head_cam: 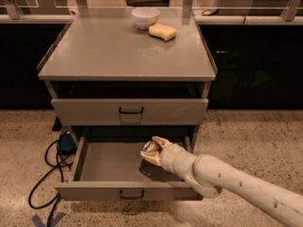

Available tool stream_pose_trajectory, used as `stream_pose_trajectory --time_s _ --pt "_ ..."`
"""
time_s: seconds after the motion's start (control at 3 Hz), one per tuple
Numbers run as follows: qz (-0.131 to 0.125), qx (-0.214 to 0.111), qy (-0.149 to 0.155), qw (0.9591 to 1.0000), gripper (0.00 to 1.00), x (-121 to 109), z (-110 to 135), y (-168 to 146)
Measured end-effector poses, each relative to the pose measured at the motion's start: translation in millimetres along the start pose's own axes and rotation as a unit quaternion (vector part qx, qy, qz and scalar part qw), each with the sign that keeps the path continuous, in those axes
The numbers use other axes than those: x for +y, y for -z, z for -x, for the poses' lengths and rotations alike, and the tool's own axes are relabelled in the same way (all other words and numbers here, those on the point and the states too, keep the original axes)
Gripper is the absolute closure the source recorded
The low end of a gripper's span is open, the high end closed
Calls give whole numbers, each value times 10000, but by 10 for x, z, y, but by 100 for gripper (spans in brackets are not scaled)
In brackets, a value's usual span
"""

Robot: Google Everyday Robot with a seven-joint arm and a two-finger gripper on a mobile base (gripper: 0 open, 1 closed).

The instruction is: Place orange can into middle drawer

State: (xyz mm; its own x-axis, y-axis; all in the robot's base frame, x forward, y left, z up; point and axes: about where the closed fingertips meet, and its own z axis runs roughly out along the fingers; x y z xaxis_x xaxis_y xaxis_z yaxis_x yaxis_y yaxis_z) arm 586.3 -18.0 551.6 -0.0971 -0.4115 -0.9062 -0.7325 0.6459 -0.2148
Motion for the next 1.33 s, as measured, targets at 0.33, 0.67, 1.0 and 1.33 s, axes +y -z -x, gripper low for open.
stream_pose_trajectory --time_s 0.33,0.67,1.0,1.33 --pt "-142 309 13 9994 100 -52 -370 -170" --pt "-247 513 162 9982 100 -97 -571 -271" --pt "-260 538 177 9981 86 -102 -594 -282" --pt "-260 538 177 9981 61 -102 -593 -283"
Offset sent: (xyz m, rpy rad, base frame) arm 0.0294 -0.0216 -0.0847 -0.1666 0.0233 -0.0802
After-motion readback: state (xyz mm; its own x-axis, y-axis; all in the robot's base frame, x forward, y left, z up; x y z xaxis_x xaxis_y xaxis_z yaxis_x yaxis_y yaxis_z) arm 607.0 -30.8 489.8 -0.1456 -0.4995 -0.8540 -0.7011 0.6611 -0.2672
